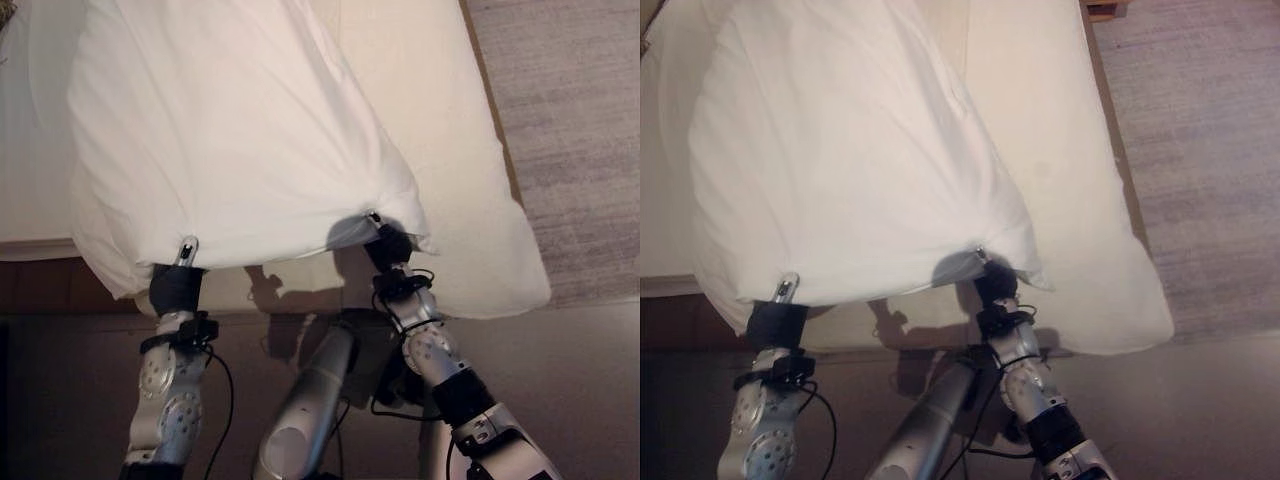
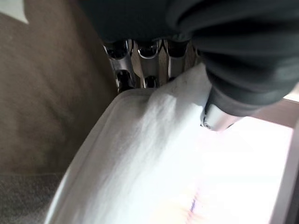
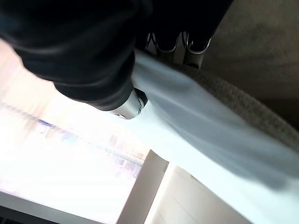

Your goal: Make the bed

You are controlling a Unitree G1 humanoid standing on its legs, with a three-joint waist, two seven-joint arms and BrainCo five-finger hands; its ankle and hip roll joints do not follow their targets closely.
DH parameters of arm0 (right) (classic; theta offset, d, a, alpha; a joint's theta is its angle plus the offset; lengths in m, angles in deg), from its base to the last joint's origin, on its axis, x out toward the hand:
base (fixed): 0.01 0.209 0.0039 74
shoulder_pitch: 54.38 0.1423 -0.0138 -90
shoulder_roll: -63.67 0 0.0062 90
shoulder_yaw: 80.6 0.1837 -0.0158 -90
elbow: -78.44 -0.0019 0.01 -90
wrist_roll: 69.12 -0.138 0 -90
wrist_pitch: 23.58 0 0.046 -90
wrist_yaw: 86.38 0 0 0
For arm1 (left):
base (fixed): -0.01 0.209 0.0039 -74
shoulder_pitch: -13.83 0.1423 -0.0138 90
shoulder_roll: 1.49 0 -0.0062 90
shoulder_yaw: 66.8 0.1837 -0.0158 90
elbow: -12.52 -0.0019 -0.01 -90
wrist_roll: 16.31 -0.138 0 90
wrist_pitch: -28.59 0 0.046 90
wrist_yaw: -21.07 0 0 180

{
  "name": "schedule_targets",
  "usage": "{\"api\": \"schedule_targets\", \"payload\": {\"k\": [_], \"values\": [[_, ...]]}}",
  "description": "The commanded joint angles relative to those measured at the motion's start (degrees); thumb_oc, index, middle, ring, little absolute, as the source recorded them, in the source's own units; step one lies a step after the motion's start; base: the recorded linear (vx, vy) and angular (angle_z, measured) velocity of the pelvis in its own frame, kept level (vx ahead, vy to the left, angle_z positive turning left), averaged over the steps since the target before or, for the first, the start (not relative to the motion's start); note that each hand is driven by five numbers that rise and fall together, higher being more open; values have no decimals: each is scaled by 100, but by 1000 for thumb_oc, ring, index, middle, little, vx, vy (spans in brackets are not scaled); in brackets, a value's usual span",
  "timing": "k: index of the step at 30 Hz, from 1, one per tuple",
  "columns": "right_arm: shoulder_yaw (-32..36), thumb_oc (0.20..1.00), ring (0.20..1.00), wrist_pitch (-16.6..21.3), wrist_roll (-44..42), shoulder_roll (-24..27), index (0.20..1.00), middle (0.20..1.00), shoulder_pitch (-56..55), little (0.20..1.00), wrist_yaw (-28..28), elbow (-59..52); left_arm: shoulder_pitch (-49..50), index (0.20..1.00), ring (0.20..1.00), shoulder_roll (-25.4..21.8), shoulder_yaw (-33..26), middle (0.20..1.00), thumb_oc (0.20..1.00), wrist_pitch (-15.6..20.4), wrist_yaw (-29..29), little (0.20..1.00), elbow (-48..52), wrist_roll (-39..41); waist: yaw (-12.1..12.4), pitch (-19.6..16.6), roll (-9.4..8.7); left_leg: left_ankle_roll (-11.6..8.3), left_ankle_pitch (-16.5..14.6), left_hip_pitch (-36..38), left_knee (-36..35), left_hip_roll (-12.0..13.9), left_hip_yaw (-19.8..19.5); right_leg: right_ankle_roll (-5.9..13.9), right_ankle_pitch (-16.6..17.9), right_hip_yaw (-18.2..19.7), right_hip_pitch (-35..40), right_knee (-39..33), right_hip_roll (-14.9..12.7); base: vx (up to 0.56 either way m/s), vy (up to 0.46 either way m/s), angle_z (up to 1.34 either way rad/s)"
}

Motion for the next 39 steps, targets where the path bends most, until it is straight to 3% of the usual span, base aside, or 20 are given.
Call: {"api": "schedule_targets", "payload": {"k": [1, 2, 3, 6, 8, 13, 16, 20, 21, 23, 24, 26, 27, 28, 29, 31, 34, 35, 37, 39], "values": [[1380, 200, 200, 934, -39, 1109, 200, 200, -779, 200, -262, -632, 741, 200, 200, -311, -1382, 200, 200, 823, -233, 200, 601, 66, -416, -125, 239, 4, 1489, 275, -1637, 1003, -994, 542, 191, -189, 591, -958, -575, -239, 350, -2], [1378, 200, 200, 932, -37, 1107, 200, 200, -793, 200, -266, -638, 754, 200, 200, -311, -1379, 200, 200, 820, -236, 200, 607, 63, -415, -125, 235, 4, 1516, 316, -1695, 1010, -989, 542, 202, -188, 617, -984, -575, -210, 539, 85], [1437, 200, 200, 874, 18, 1157, 200, 200, -867, 200, -273, -639, 771, 200, 200, -402, -1408, 200, 200, 792, -228, 200, 693, -15, -462, -125, 224, -182, 1686, 876, -2616, 1177, -1507, 696, 372, 113, 629, -1147, -736, -99, 240, 67], [1516, 200, 200, 817, 89, 1231, 200, 200, -988, 200, -347, -676, 816, 200, 200, -409, -1383, 200, 200, 762, -173, 200, 743, -64, -649, -125, 256, -220, 1464, 1312, -3146, 1116, -1417, 887, 805, 255, 711, -1394, -1032, -257, 373, 7], [1656, 200, 200, 746, 275, 1429, 200, 200, -1225, 200, -389, -852, 844, 200, 200, -440, -1241, 200, 200, 729, -164, 200, 833, -184, -795, -125, 213, -210, 1115, 793, -2362, 513, -1239, 1047, 1460, 526, 605, -2076, -1501, -429, 448, 29], [1822, 200, 200, 771, 420, 1289, 200, 200, -1371, 200, -490, -826, 971, 200, 200, -323, -1157, 200, 200, 666, -87, 200, 791, -347, -929, -125, 246, -28, 690, 577, -1738, 6, -903, 1234, 2084, 827, 930, -2863, -1906, -209, 300, 14], [1887, 200, 200, 751, 416, 1021, 200, 200, -1544, 200, -455, -841, 1074, 200, 200, -284, -1330, 200, 200, 605, -149, 200, 700, -576, -844, -125, 285, 115, 697, 601, -1411, -56, -625, 1128, 1630, 633, 1159, -2350, -1819, -97, 259, 7], [1708, 200, 200, 705, 462, 891, 200, 200, -1396, 200, -344, -499, 1238, 200, 200, -162, -1379, 200, 200, 600, -108, 200, 781, -616, -583, -261, 372, 270, 841, 1155, -1859, 26, -312, 973, 909, -22, 1518, -1390, -1164, -65, 173, -35], [1647, 200, 200, 699, 507, 931, 200, 200, -1479, 200, -268, -349, 1326, 200, 200, -113, -1425, 200, 200, 639, -158, 200, 686, -733, -534, -436, 333, 257, 923, 1492, -2183, 77, -258, 792, 564, -216, 1786, -1419, -532, 28, 40, -55], [1678, 200, 200, 702, 495, 987, 200, 200, -1540, 200, -268, -340, 1382, 200, 200, -76, -1436, 200, 200, 639, -160, 200, 654, -836, -532, -529, 386, 214, 964, 1701, -2341, 55, -368, 733, 532, -187, 2000, -1650, -430, 73, 43, -29], [1685, 200, 200, 668, 578, 1096, 200, 200, -1550, 200, -274, -351, 1450, 200, 200, 0, -1488, 200, 200, 679, -182, 200, 662, -871, -505, -588, 511, 159, 1009, 1813, -2453, 34, -373, 755, 562, -137, 2040, -1788, -549, 53, 23, -11], [1756, 200, 200, 611, 601, 1198, 200, 200, -1635, 200, -254, -281, 1557, 200, 200, 78, -1560, 200, 200, 646, -169, 200, 612, -885, -439, -590, 571, -52, 1227, 1643, -2242, 154, -355, 588, 440, -121, 2320, -2141, -252, 23, -167, -15], [1821, 200, 200, 608, 587, 1214, 200, 200, -1634, 200, -257, -242, 1616, 200, 200, 72, -1605, 200, 200, 594, -155, 200, 687, -984, -403, -574, 645, -218, 1321, 1609, -2043, 241, -314, 537, 433, -237, 2419, -2291, -248, 10, -190, -8], [1823, 200, 200, 608, 587, 1219, 200, 200, -1631, 200, -255, -241, 1616, 200, 200, 78, -1603, 200, 200, 588, -157, 200, 694, -987, -406, -586, 661, -222, 1355, 1598, -2065, 253, -328, 534, 477, -251, 2420, -2332, -233, -17, -115, 10], [1817, 200, 200, 600, 670, 1313, 200, 200, -1591, 200, -256, -175, 1700, 200, 200, 93, -1645, 200, 200, 646, -156, 200, 807, -1115, -279, -572, 724, -372, 1587, 1657, -1940, 147, -820, 505, 476, -167, 2522, -2465, -186, 0, -31, 19], [1820, 200, 200, 567, 640, 1344, 200, 200, -1637, 200, -203, -154, 1739, 200, 200, 108, -1760, 200, 200, 628, -239, 200, 713, -1236, -179, -710, 669, -324, 1412, 1814, -2006, 90, -1511, 571, 467, -67, 2527, -2490, -215, 39, -27, -6], [2040, 200, 200, 581, 712, 1396, 200, 200, -1956, 200, -199, -117, 1980, 200, 200, 98, -1866, 200, 200, 528, -174, 200, 793, -1333, -284, -1013, 632, -360, 1849, 2041, -3039, 972, -1391, 713, 530, -489, 2705, -2615, -552, 62, 66, 15], [2054, 200, 200, 564, 795, 1364, 200, 200, -2019, 200, -231, -131, 2020, 200, 200, 32, -1880, 200, 200, 522, -186, 200, 779, -1425, -245, -1141, 637, -409, 1935, 2142, -3389, 1021, -1550, 762, 597, -535, 2700, -2657, -589, 67, 96, 28], [2140, 200, 200, 554, 923, 1365, 200, 200, -2185, 200, -289, -103, 2004, 200, 200, -7, -1821, 200, 200, 473, -195, 200, 784, -1508, -301, -1302, 689, -397, 1932, 2413, -3888, 1002, -1620, 809, 753, -762, 2828, -2757, -713, -36, 124, 17], [2247, 200, 200, 475, 1125, 1367, 200, 200, -2421, 200, -329, -161, 2002, 200, 200, -69, -1746, 200, 200, 445, -174, 200, 758, -1689, -408, -1313, 658, -343, 1716, 2468, -3589, 713, -1560, 926, 1054, -1036, 3085, -3000, -1162, -108, 249, 119]]}}
